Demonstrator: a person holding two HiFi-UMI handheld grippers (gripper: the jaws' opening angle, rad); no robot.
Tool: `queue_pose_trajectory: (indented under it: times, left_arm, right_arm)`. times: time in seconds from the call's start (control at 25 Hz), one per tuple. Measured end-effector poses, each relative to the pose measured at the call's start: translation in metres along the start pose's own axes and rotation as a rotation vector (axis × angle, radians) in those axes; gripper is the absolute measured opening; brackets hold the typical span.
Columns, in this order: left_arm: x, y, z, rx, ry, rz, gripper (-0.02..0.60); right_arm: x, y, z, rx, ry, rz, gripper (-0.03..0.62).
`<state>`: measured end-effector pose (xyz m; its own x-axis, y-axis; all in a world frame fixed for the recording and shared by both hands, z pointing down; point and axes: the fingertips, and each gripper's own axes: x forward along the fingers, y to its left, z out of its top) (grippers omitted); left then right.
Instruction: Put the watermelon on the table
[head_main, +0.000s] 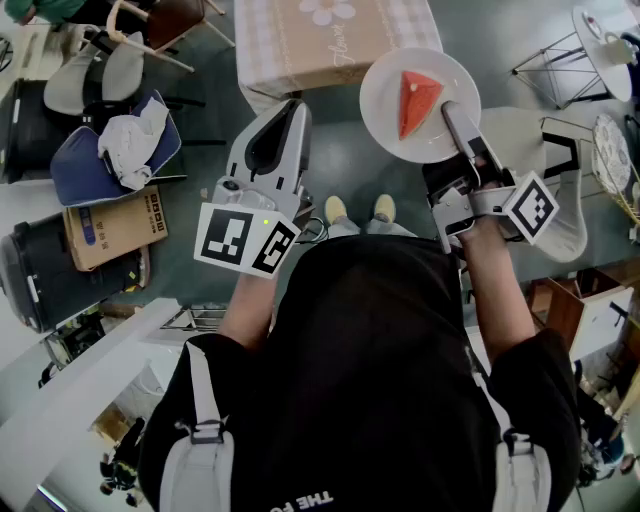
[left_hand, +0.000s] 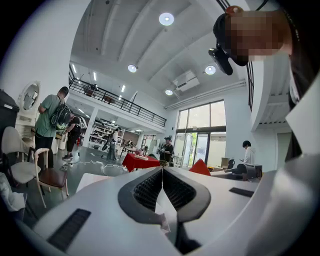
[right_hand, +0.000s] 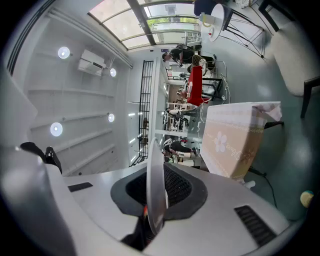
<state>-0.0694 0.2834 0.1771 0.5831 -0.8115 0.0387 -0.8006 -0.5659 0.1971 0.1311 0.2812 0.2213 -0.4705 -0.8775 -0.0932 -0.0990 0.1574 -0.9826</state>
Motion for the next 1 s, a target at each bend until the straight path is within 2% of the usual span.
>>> queue_pose_trajectory:
  times: [0.6, 1.0]
  left_arm:
    - [0.018, -0.035, -0.011, 0.021, 0.023, 0.002, 0.015]
    - [0.024, -0.078, -0.014, 0.043, 0.017, 0.023, 0.015]
  right_arm:
    - [-0.023, -0.005, 0.014, 0.092, 0.022, -0.006, 0.031]
    - [-0.052, -0.005, 0.047, 0.115, 0.029, 0.028, 0.031]
